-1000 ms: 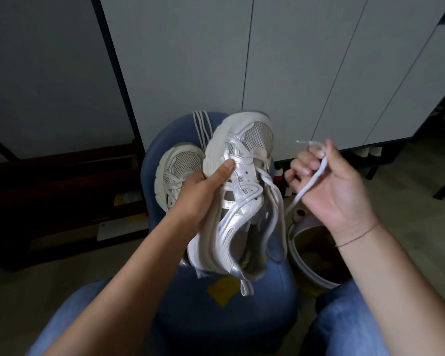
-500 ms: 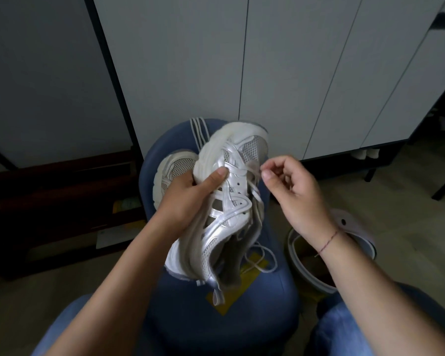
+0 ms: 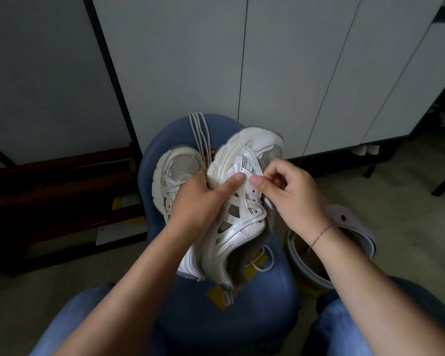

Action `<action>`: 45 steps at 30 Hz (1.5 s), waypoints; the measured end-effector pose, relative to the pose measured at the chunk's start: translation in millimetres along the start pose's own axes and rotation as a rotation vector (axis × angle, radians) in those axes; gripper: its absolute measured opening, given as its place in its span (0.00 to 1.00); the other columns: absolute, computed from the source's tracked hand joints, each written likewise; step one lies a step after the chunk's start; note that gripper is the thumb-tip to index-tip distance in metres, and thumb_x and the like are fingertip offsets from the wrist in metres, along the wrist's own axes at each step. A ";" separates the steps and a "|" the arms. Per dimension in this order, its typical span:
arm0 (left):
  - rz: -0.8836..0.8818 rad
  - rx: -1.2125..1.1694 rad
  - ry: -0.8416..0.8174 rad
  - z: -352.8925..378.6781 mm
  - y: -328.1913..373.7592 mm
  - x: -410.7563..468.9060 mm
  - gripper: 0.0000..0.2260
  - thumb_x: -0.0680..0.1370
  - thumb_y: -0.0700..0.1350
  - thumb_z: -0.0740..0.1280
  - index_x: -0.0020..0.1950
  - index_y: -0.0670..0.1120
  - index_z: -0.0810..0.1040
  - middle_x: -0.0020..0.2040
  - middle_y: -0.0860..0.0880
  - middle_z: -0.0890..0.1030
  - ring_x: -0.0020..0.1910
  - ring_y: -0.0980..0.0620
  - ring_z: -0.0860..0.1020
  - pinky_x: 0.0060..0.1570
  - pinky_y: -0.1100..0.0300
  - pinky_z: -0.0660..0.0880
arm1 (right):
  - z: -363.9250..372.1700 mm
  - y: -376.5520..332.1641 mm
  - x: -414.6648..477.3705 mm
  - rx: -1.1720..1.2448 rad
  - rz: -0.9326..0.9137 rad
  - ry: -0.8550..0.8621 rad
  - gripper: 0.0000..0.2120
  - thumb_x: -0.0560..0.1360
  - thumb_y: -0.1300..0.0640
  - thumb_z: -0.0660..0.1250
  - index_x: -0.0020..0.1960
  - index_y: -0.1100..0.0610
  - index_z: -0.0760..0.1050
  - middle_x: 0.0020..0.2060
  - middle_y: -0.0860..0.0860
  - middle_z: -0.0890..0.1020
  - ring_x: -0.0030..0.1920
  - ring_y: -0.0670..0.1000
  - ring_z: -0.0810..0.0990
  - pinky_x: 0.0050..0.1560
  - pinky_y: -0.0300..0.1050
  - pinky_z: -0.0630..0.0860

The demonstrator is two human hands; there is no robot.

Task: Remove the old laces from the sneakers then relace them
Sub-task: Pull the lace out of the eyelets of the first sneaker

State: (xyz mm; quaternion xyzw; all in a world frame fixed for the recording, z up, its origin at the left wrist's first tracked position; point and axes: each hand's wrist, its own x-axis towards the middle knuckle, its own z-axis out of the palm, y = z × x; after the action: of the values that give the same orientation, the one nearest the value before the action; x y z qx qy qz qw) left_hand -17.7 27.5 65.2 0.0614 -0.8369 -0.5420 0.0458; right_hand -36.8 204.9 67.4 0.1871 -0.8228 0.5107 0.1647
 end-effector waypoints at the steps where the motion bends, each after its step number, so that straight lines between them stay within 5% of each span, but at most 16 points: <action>1: -0.008 -0.036 -0.017 -0.6 0.1 0.1 0.27 0.67 0.70 0.69 0.56 0.52 0.80 0.46 0.55 0.85 0.46 0.55 0.84 0.52 0.50 0.80 | -0.6 0.2 1.2 0.095 0.037 -0.017 0.14 0.73 0.54 0.71 0.33 0.51 0.70 0.26 0.44 0.69 0.29 0.41 0.66 0.33 0.37 0.66; 5: -0.029 -0.180 -0.071 -1.4 5.6 -2.9 0.21 0.71 0.62 0.72 0.56 0.48 0.81 0.45 0.53 0.86 0.43 0.53 0.85 0.53 0.47 0.81 | -2.7 -3.1 3.2 0.503 0.124 -0.020 0.11 0.72 0.54 0.71 0.34 0.51 0.72 0.29 0.45 0.74 0.33 0.42 0.71 0.38 0.35 0.70; 9: -0.073 -0.331 -0.127 -4.1 10.4 -2.6 0.28 0.68 0.63 0.71 0.59 0.45 0.80 0.47 0.49 0.87 0.46 0.49 0.85 0.57 0.46 0.79 | -11.3 -5.7 4.0 1.149 0.323 -0.023 0.12 0.65 0.52 0.75 0.33 0.53 0.72 0.27 0.46 0.70 0.29 0.43 0.66 0.35 0.35 0.67; 11: -0.083 -0.358 -0.148 -4.2 11.2 -3.5 0.28 0.67 0.62 0.71 0.58 0.44 0.80 0.47 0.47 0.87 0.46 0.47 0.85 0.57 0.44 0.79 | -13.6 -1.5 5.5 1.226 0.387 -0.018 0.12 0.66 0.52 0.74 0.33 0.53 0.72 0.27 0.46 0.70 0.29 0.44 0.66 0.38 0.38 0.65; 16: -0.054 -0.203 -0.076 -0.2 6.4 -4.2 0.26 0.69 0.65 0.71 0.58 0.47 0.81 0.47 0.52 0.86 0.46 0.53 0.85 0.55 0.50 0.80 | -16.9 0.2 4.2 0.382 0.218 0.001 0.08 0.73 0.52 0.63 0.35 0.52 0.73 0.31 0.45 0.74 0.36 0.44 0.72 0.41 0.39 0.68; 20: -0.020 -0.085 -0.026 4.4 8.4 -6.6 0.21 0.71 0.65 0.70 0.54 0.50 0.80 0.44 0.55 0.85 0.43 0.57 0.83 0.46 0.59 0.78 | -10.7 1.6 3.6 -0.203 -0.063 0.090 0.22 0.73 0.39 0.62 0.33 0.56 0.72 0.30 0.45 0.71 0.34 0.45 0.71 0.37 0.40 0.68; 22: -0.011 -0.050 -0.011 6.0 8.1 -7.3 0.21 0.71 0.66 0.70 0.54 0.51 0.80 0.44 0.55 0.85 0.43 0.57 0.83 0.44 0.60 0.77 | -8.2 -0.2 5.3 -0.349 -0.185 0.150 0.23 0.75 0.41 0.62 0.31 0.57 0.71 0.29 0.45 0.69 0.32 0.46 0.70 0.34 0.44 0.67; 24: -0.018 -0.060 -0.018 5.1 7.3 -6.3 0.24 0.70 0.67 0.70 0.55 0.50 0.80 0.45 0.54 0.85 0.44 0.55 0.84 0.49 0.55 0.80 | -6.4 0.0 4.4 -0.268 -0.187 0.139 0.21 0.76 0.46 0.63 0.29 0.56 0.67 0.28 0.46 0.68 0.31 0.45 0.68 0.34 0.43 0.67; 29: -0.085 -0.304 -0.048 -3.8 10.2 -3.7 0.19 0.73 0.59 0.71 0.55 0.46 0.81 0.44 0.51 0.87 0.43 0.52 0.85 0.55 0.49 0.80 | -12.6 -4.3 7.5 0.556 0.135 0.248 0.17 0.74 0.55 0.64 0.26 0.51 0.71 0.25 0.44 0.70 0.31 0.43 0.68 0.37 0.34 0.67; 31: -0.078 -0.341 -0.052 -5.1 10.3 -2.9 0.18 0.74 0.57 0.71 0.55 0.45 0.82 0.45 0.49 0.87 0.44 0.50 0.85 0.56 0.47 0.79 | -17.8 0.2 10.8 0.697 0.218 0.301 0.17 0.71 0.56 0.64 0.23 0.52 0.72 0.24 0.44 0.70 0.32 0.45 0.68 0.40 0.35 0.67; 36: -0.058 -0.234 -0.020 -2.2 7.1 -3.3 0.18 0.73 0.60 0.71 0.55 0.48 0.81 0.43 0.53 0.86 0.42 0.56 0.85 0.51 0.54 0.80 | -17.3 10.5 4.0 0.190 0.243 0.076 0.07 0.70 0.51 0.63 0.35 0.50 0.75 0.34 0.44 0.78 0.39 0.44 0.75 0.44 0.39 0.70; 38: -0.037 -0.171 -0.008 0.1 6.7 -4.2 0.21 0.72 0.62 0.71 0.56 0.49 0.81 0.44 0.54 0.86 0.42 0.57 0.84 0.47 0.58 0.80 | -15.0 7.4 2.3 -0.007 0.155 0.063 0.10 0.71 0.45 0.61 0.39 0.51 0.74 0.39 0.48 0.78 0.42 0.46 0.77 0.44 0.41 0.70; 41: -0.014 -0.073 0.009 5.2 5.6 -4.7 0.24 0.71 0.66 0.70 0.55 0.49 0.81 0.44 0.54 0.85 0.42 0.56 0.84 0.41 0.61 0.76 | -8.1 -0.7 1.2 -0.359 -0.095 0.144 0.18 0.75 0.41 0.58 0.34 0.53 0.70 0.34 0.47 0.73 0.38 0.50 0.73 0.42 0.46 0.68; 45: -0.012 -0.084 -0.004 5.7 5.5 -5.0 0.24 0.70 0.66 0.70 0.56 0.50 0.81 0.45 0.54 0.86 0.43 0.56 0.84 0.44 0.59 0.78 | -3.5 -0.2 1.2 -0.322 -0.202 0.202 0.18 0.77 0.47 0.60 0.32 0.54 0.66 0.30 0.45 0.67 0.34 0.46 0.68 0.39 0.44 0.67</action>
State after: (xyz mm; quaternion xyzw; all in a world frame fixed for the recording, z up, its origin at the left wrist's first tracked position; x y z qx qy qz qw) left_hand -13.9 35.6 67.9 0.0634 -0.8131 -0.5770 0.0437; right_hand -37.5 207.8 69.6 0.1876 -0.8501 0.3697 0.3247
